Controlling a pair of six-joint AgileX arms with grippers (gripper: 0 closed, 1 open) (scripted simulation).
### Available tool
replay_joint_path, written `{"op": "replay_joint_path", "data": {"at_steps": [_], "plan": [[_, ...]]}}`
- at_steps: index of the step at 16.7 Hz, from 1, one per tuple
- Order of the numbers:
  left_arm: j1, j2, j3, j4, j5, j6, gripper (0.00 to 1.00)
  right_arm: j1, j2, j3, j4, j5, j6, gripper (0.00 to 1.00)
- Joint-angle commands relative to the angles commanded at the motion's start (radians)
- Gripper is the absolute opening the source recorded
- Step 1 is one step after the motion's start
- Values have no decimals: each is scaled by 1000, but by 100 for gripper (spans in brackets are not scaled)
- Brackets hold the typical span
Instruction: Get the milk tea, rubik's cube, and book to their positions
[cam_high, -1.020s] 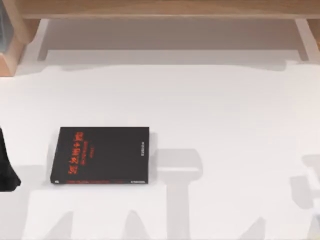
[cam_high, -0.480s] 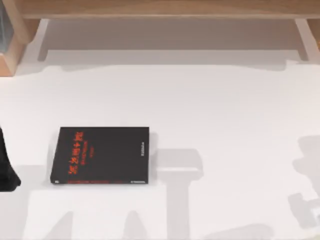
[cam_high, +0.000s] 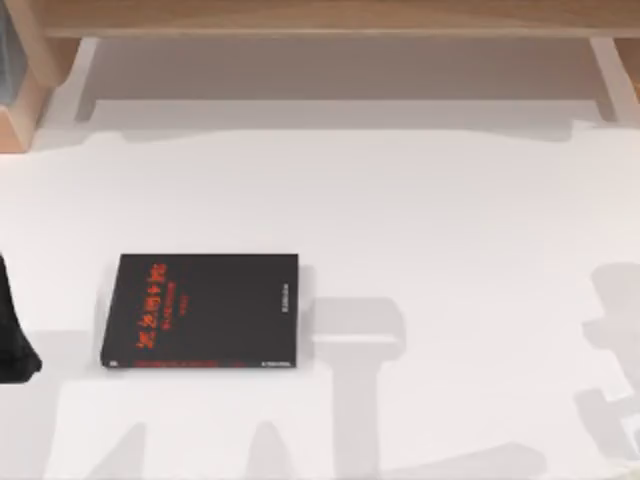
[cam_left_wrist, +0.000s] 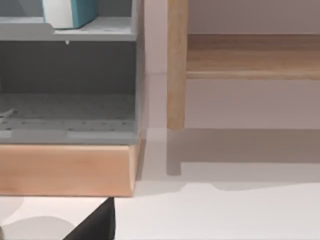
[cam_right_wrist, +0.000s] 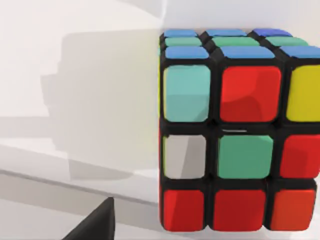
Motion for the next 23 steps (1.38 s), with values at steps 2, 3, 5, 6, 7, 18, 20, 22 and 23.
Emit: {"op": "replay_joint_path", "data": {"at_steps": [2,3,5,6,7,18,20,22,23], "plan": [[0,0,0,0,0,0,100,2,5,-16,17,0,-1,100],[0,0,0,0,0,0,100,4,11,-36,41,0,-1,100],[0,0,0,0,0,0,100,5,28,-87,112,0,0,100],[0,0,0,0,0,0,100,6,37,-115,156,0,2,100],[0,0,0,0,0,0,100,7,47,-144,198,0,2,100],[0,0,0,0,0,0,100,9,68,-206,271,-1,5,70],[0,0,0,0,0,0,100,9,68,-206,271,-1,5,55],[0,0,0,0,0,0,100,9,68,-206,271,-1,5,40],[0,0,0,0,0,0,100,9,68,-206,271,-1,5,32]]}}
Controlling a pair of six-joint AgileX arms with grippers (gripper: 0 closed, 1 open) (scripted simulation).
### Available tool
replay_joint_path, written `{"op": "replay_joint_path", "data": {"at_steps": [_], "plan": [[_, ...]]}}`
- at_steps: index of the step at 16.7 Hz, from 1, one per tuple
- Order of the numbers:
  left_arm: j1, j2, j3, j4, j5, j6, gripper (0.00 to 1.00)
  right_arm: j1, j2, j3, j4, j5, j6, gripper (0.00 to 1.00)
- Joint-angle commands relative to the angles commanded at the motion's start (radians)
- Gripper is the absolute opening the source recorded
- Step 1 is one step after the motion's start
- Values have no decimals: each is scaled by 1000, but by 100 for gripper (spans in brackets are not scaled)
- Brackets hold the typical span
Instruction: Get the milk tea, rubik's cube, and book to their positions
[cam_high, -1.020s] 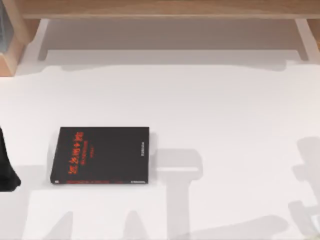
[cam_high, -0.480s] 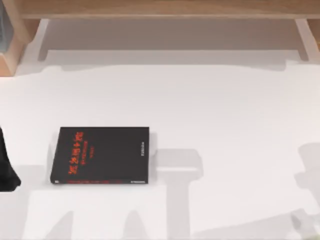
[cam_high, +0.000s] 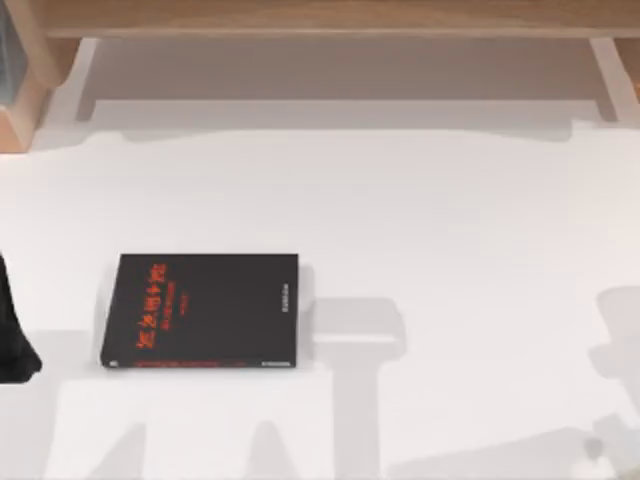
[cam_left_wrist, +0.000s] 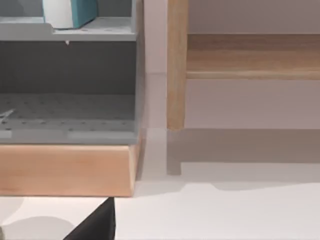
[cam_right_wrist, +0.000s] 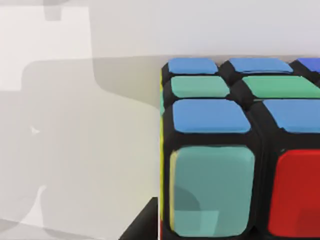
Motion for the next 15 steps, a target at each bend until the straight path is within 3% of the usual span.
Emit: {"op": "replay_joint_path", "data": {"at_steps": [4,15], "plan": [[0,0,0,0,0,0,100,0,0,0,0,0,0,2],[0,0,0,0,0,0,100,1,-8,13,-18,1,-1,0]]}}
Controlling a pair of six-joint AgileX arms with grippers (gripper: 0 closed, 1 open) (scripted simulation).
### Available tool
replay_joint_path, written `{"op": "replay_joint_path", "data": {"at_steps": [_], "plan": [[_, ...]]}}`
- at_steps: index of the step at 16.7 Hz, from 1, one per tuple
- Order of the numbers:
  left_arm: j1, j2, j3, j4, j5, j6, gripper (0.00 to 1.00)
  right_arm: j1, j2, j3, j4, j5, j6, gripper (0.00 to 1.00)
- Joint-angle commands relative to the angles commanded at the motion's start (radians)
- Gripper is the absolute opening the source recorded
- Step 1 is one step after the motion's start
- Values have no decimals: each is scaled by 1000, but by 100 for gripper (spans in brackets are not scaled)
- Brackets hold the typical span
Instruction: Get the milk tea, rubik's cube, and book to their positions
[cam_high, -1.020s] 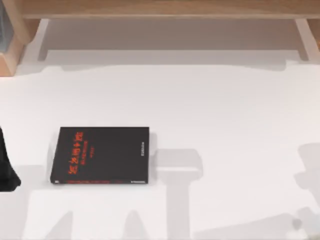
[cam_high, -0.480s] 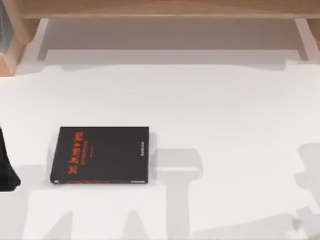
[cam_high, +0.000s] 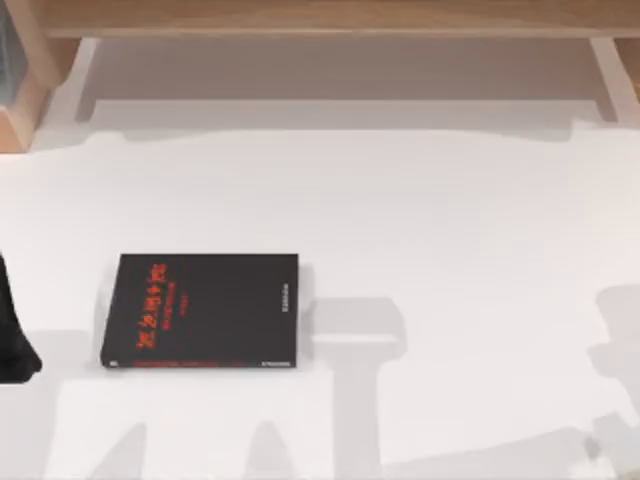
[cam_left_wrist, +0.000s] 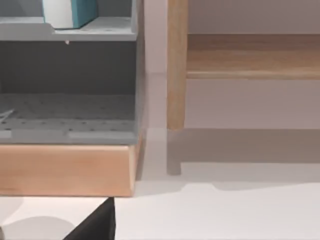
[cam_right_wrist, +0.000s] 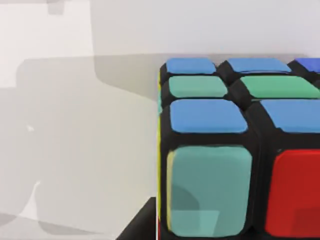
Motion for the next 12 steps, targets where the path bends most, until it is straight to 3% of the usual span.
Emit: {"op": "replay_joint_path", "data": {"at_steps": [6,12], "plan": [[0,0,0,0,0,0,100,-3,-37,87,-124,0,-1,0],[0,0,0,0,0,0,100,19,-2,119,-91,25,4,0]]}}
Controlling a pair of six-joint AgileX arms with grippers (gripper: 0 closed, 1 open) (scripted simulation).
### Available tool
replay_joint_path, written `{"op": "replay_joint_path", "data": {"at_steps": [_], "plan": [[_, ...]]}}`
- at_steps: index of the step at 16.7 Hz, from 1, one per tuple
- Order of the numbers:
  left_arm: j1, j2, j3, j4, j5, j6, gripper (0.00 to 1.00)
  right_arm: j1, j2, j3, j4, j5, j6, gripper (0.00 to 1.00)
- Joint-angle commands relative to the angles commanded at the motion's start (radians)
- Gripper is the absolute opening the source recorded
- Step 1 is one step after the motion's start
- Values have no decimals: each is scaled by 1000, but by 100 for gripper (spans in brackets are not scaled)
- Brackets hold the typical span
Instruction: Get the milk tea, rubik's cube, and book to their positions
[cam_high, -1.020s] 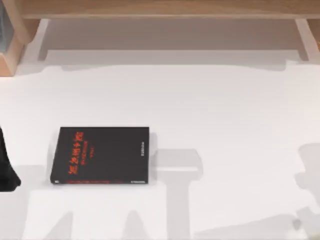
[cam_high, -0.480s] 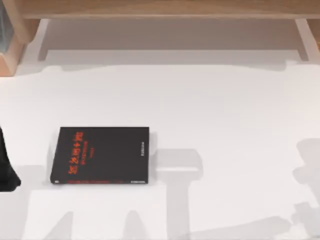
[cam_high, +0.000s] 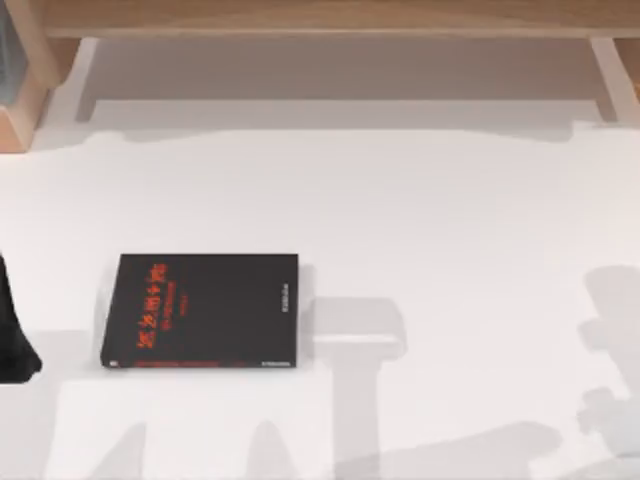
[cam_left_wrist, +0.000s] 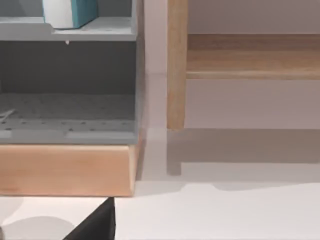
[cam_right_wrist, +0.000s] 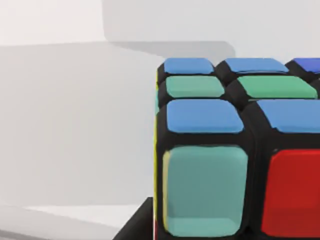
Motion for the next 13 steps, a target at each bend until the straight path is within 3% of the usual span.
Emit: {"op": "replay_joint_path", "data": {"at_steps": [5,13], "plan": [[0,0,0,0,0,0,100,130,193,260,240,164,30,0],[0,0,0,0,0,0,100,436,566,884,895,529,102,0]]}}
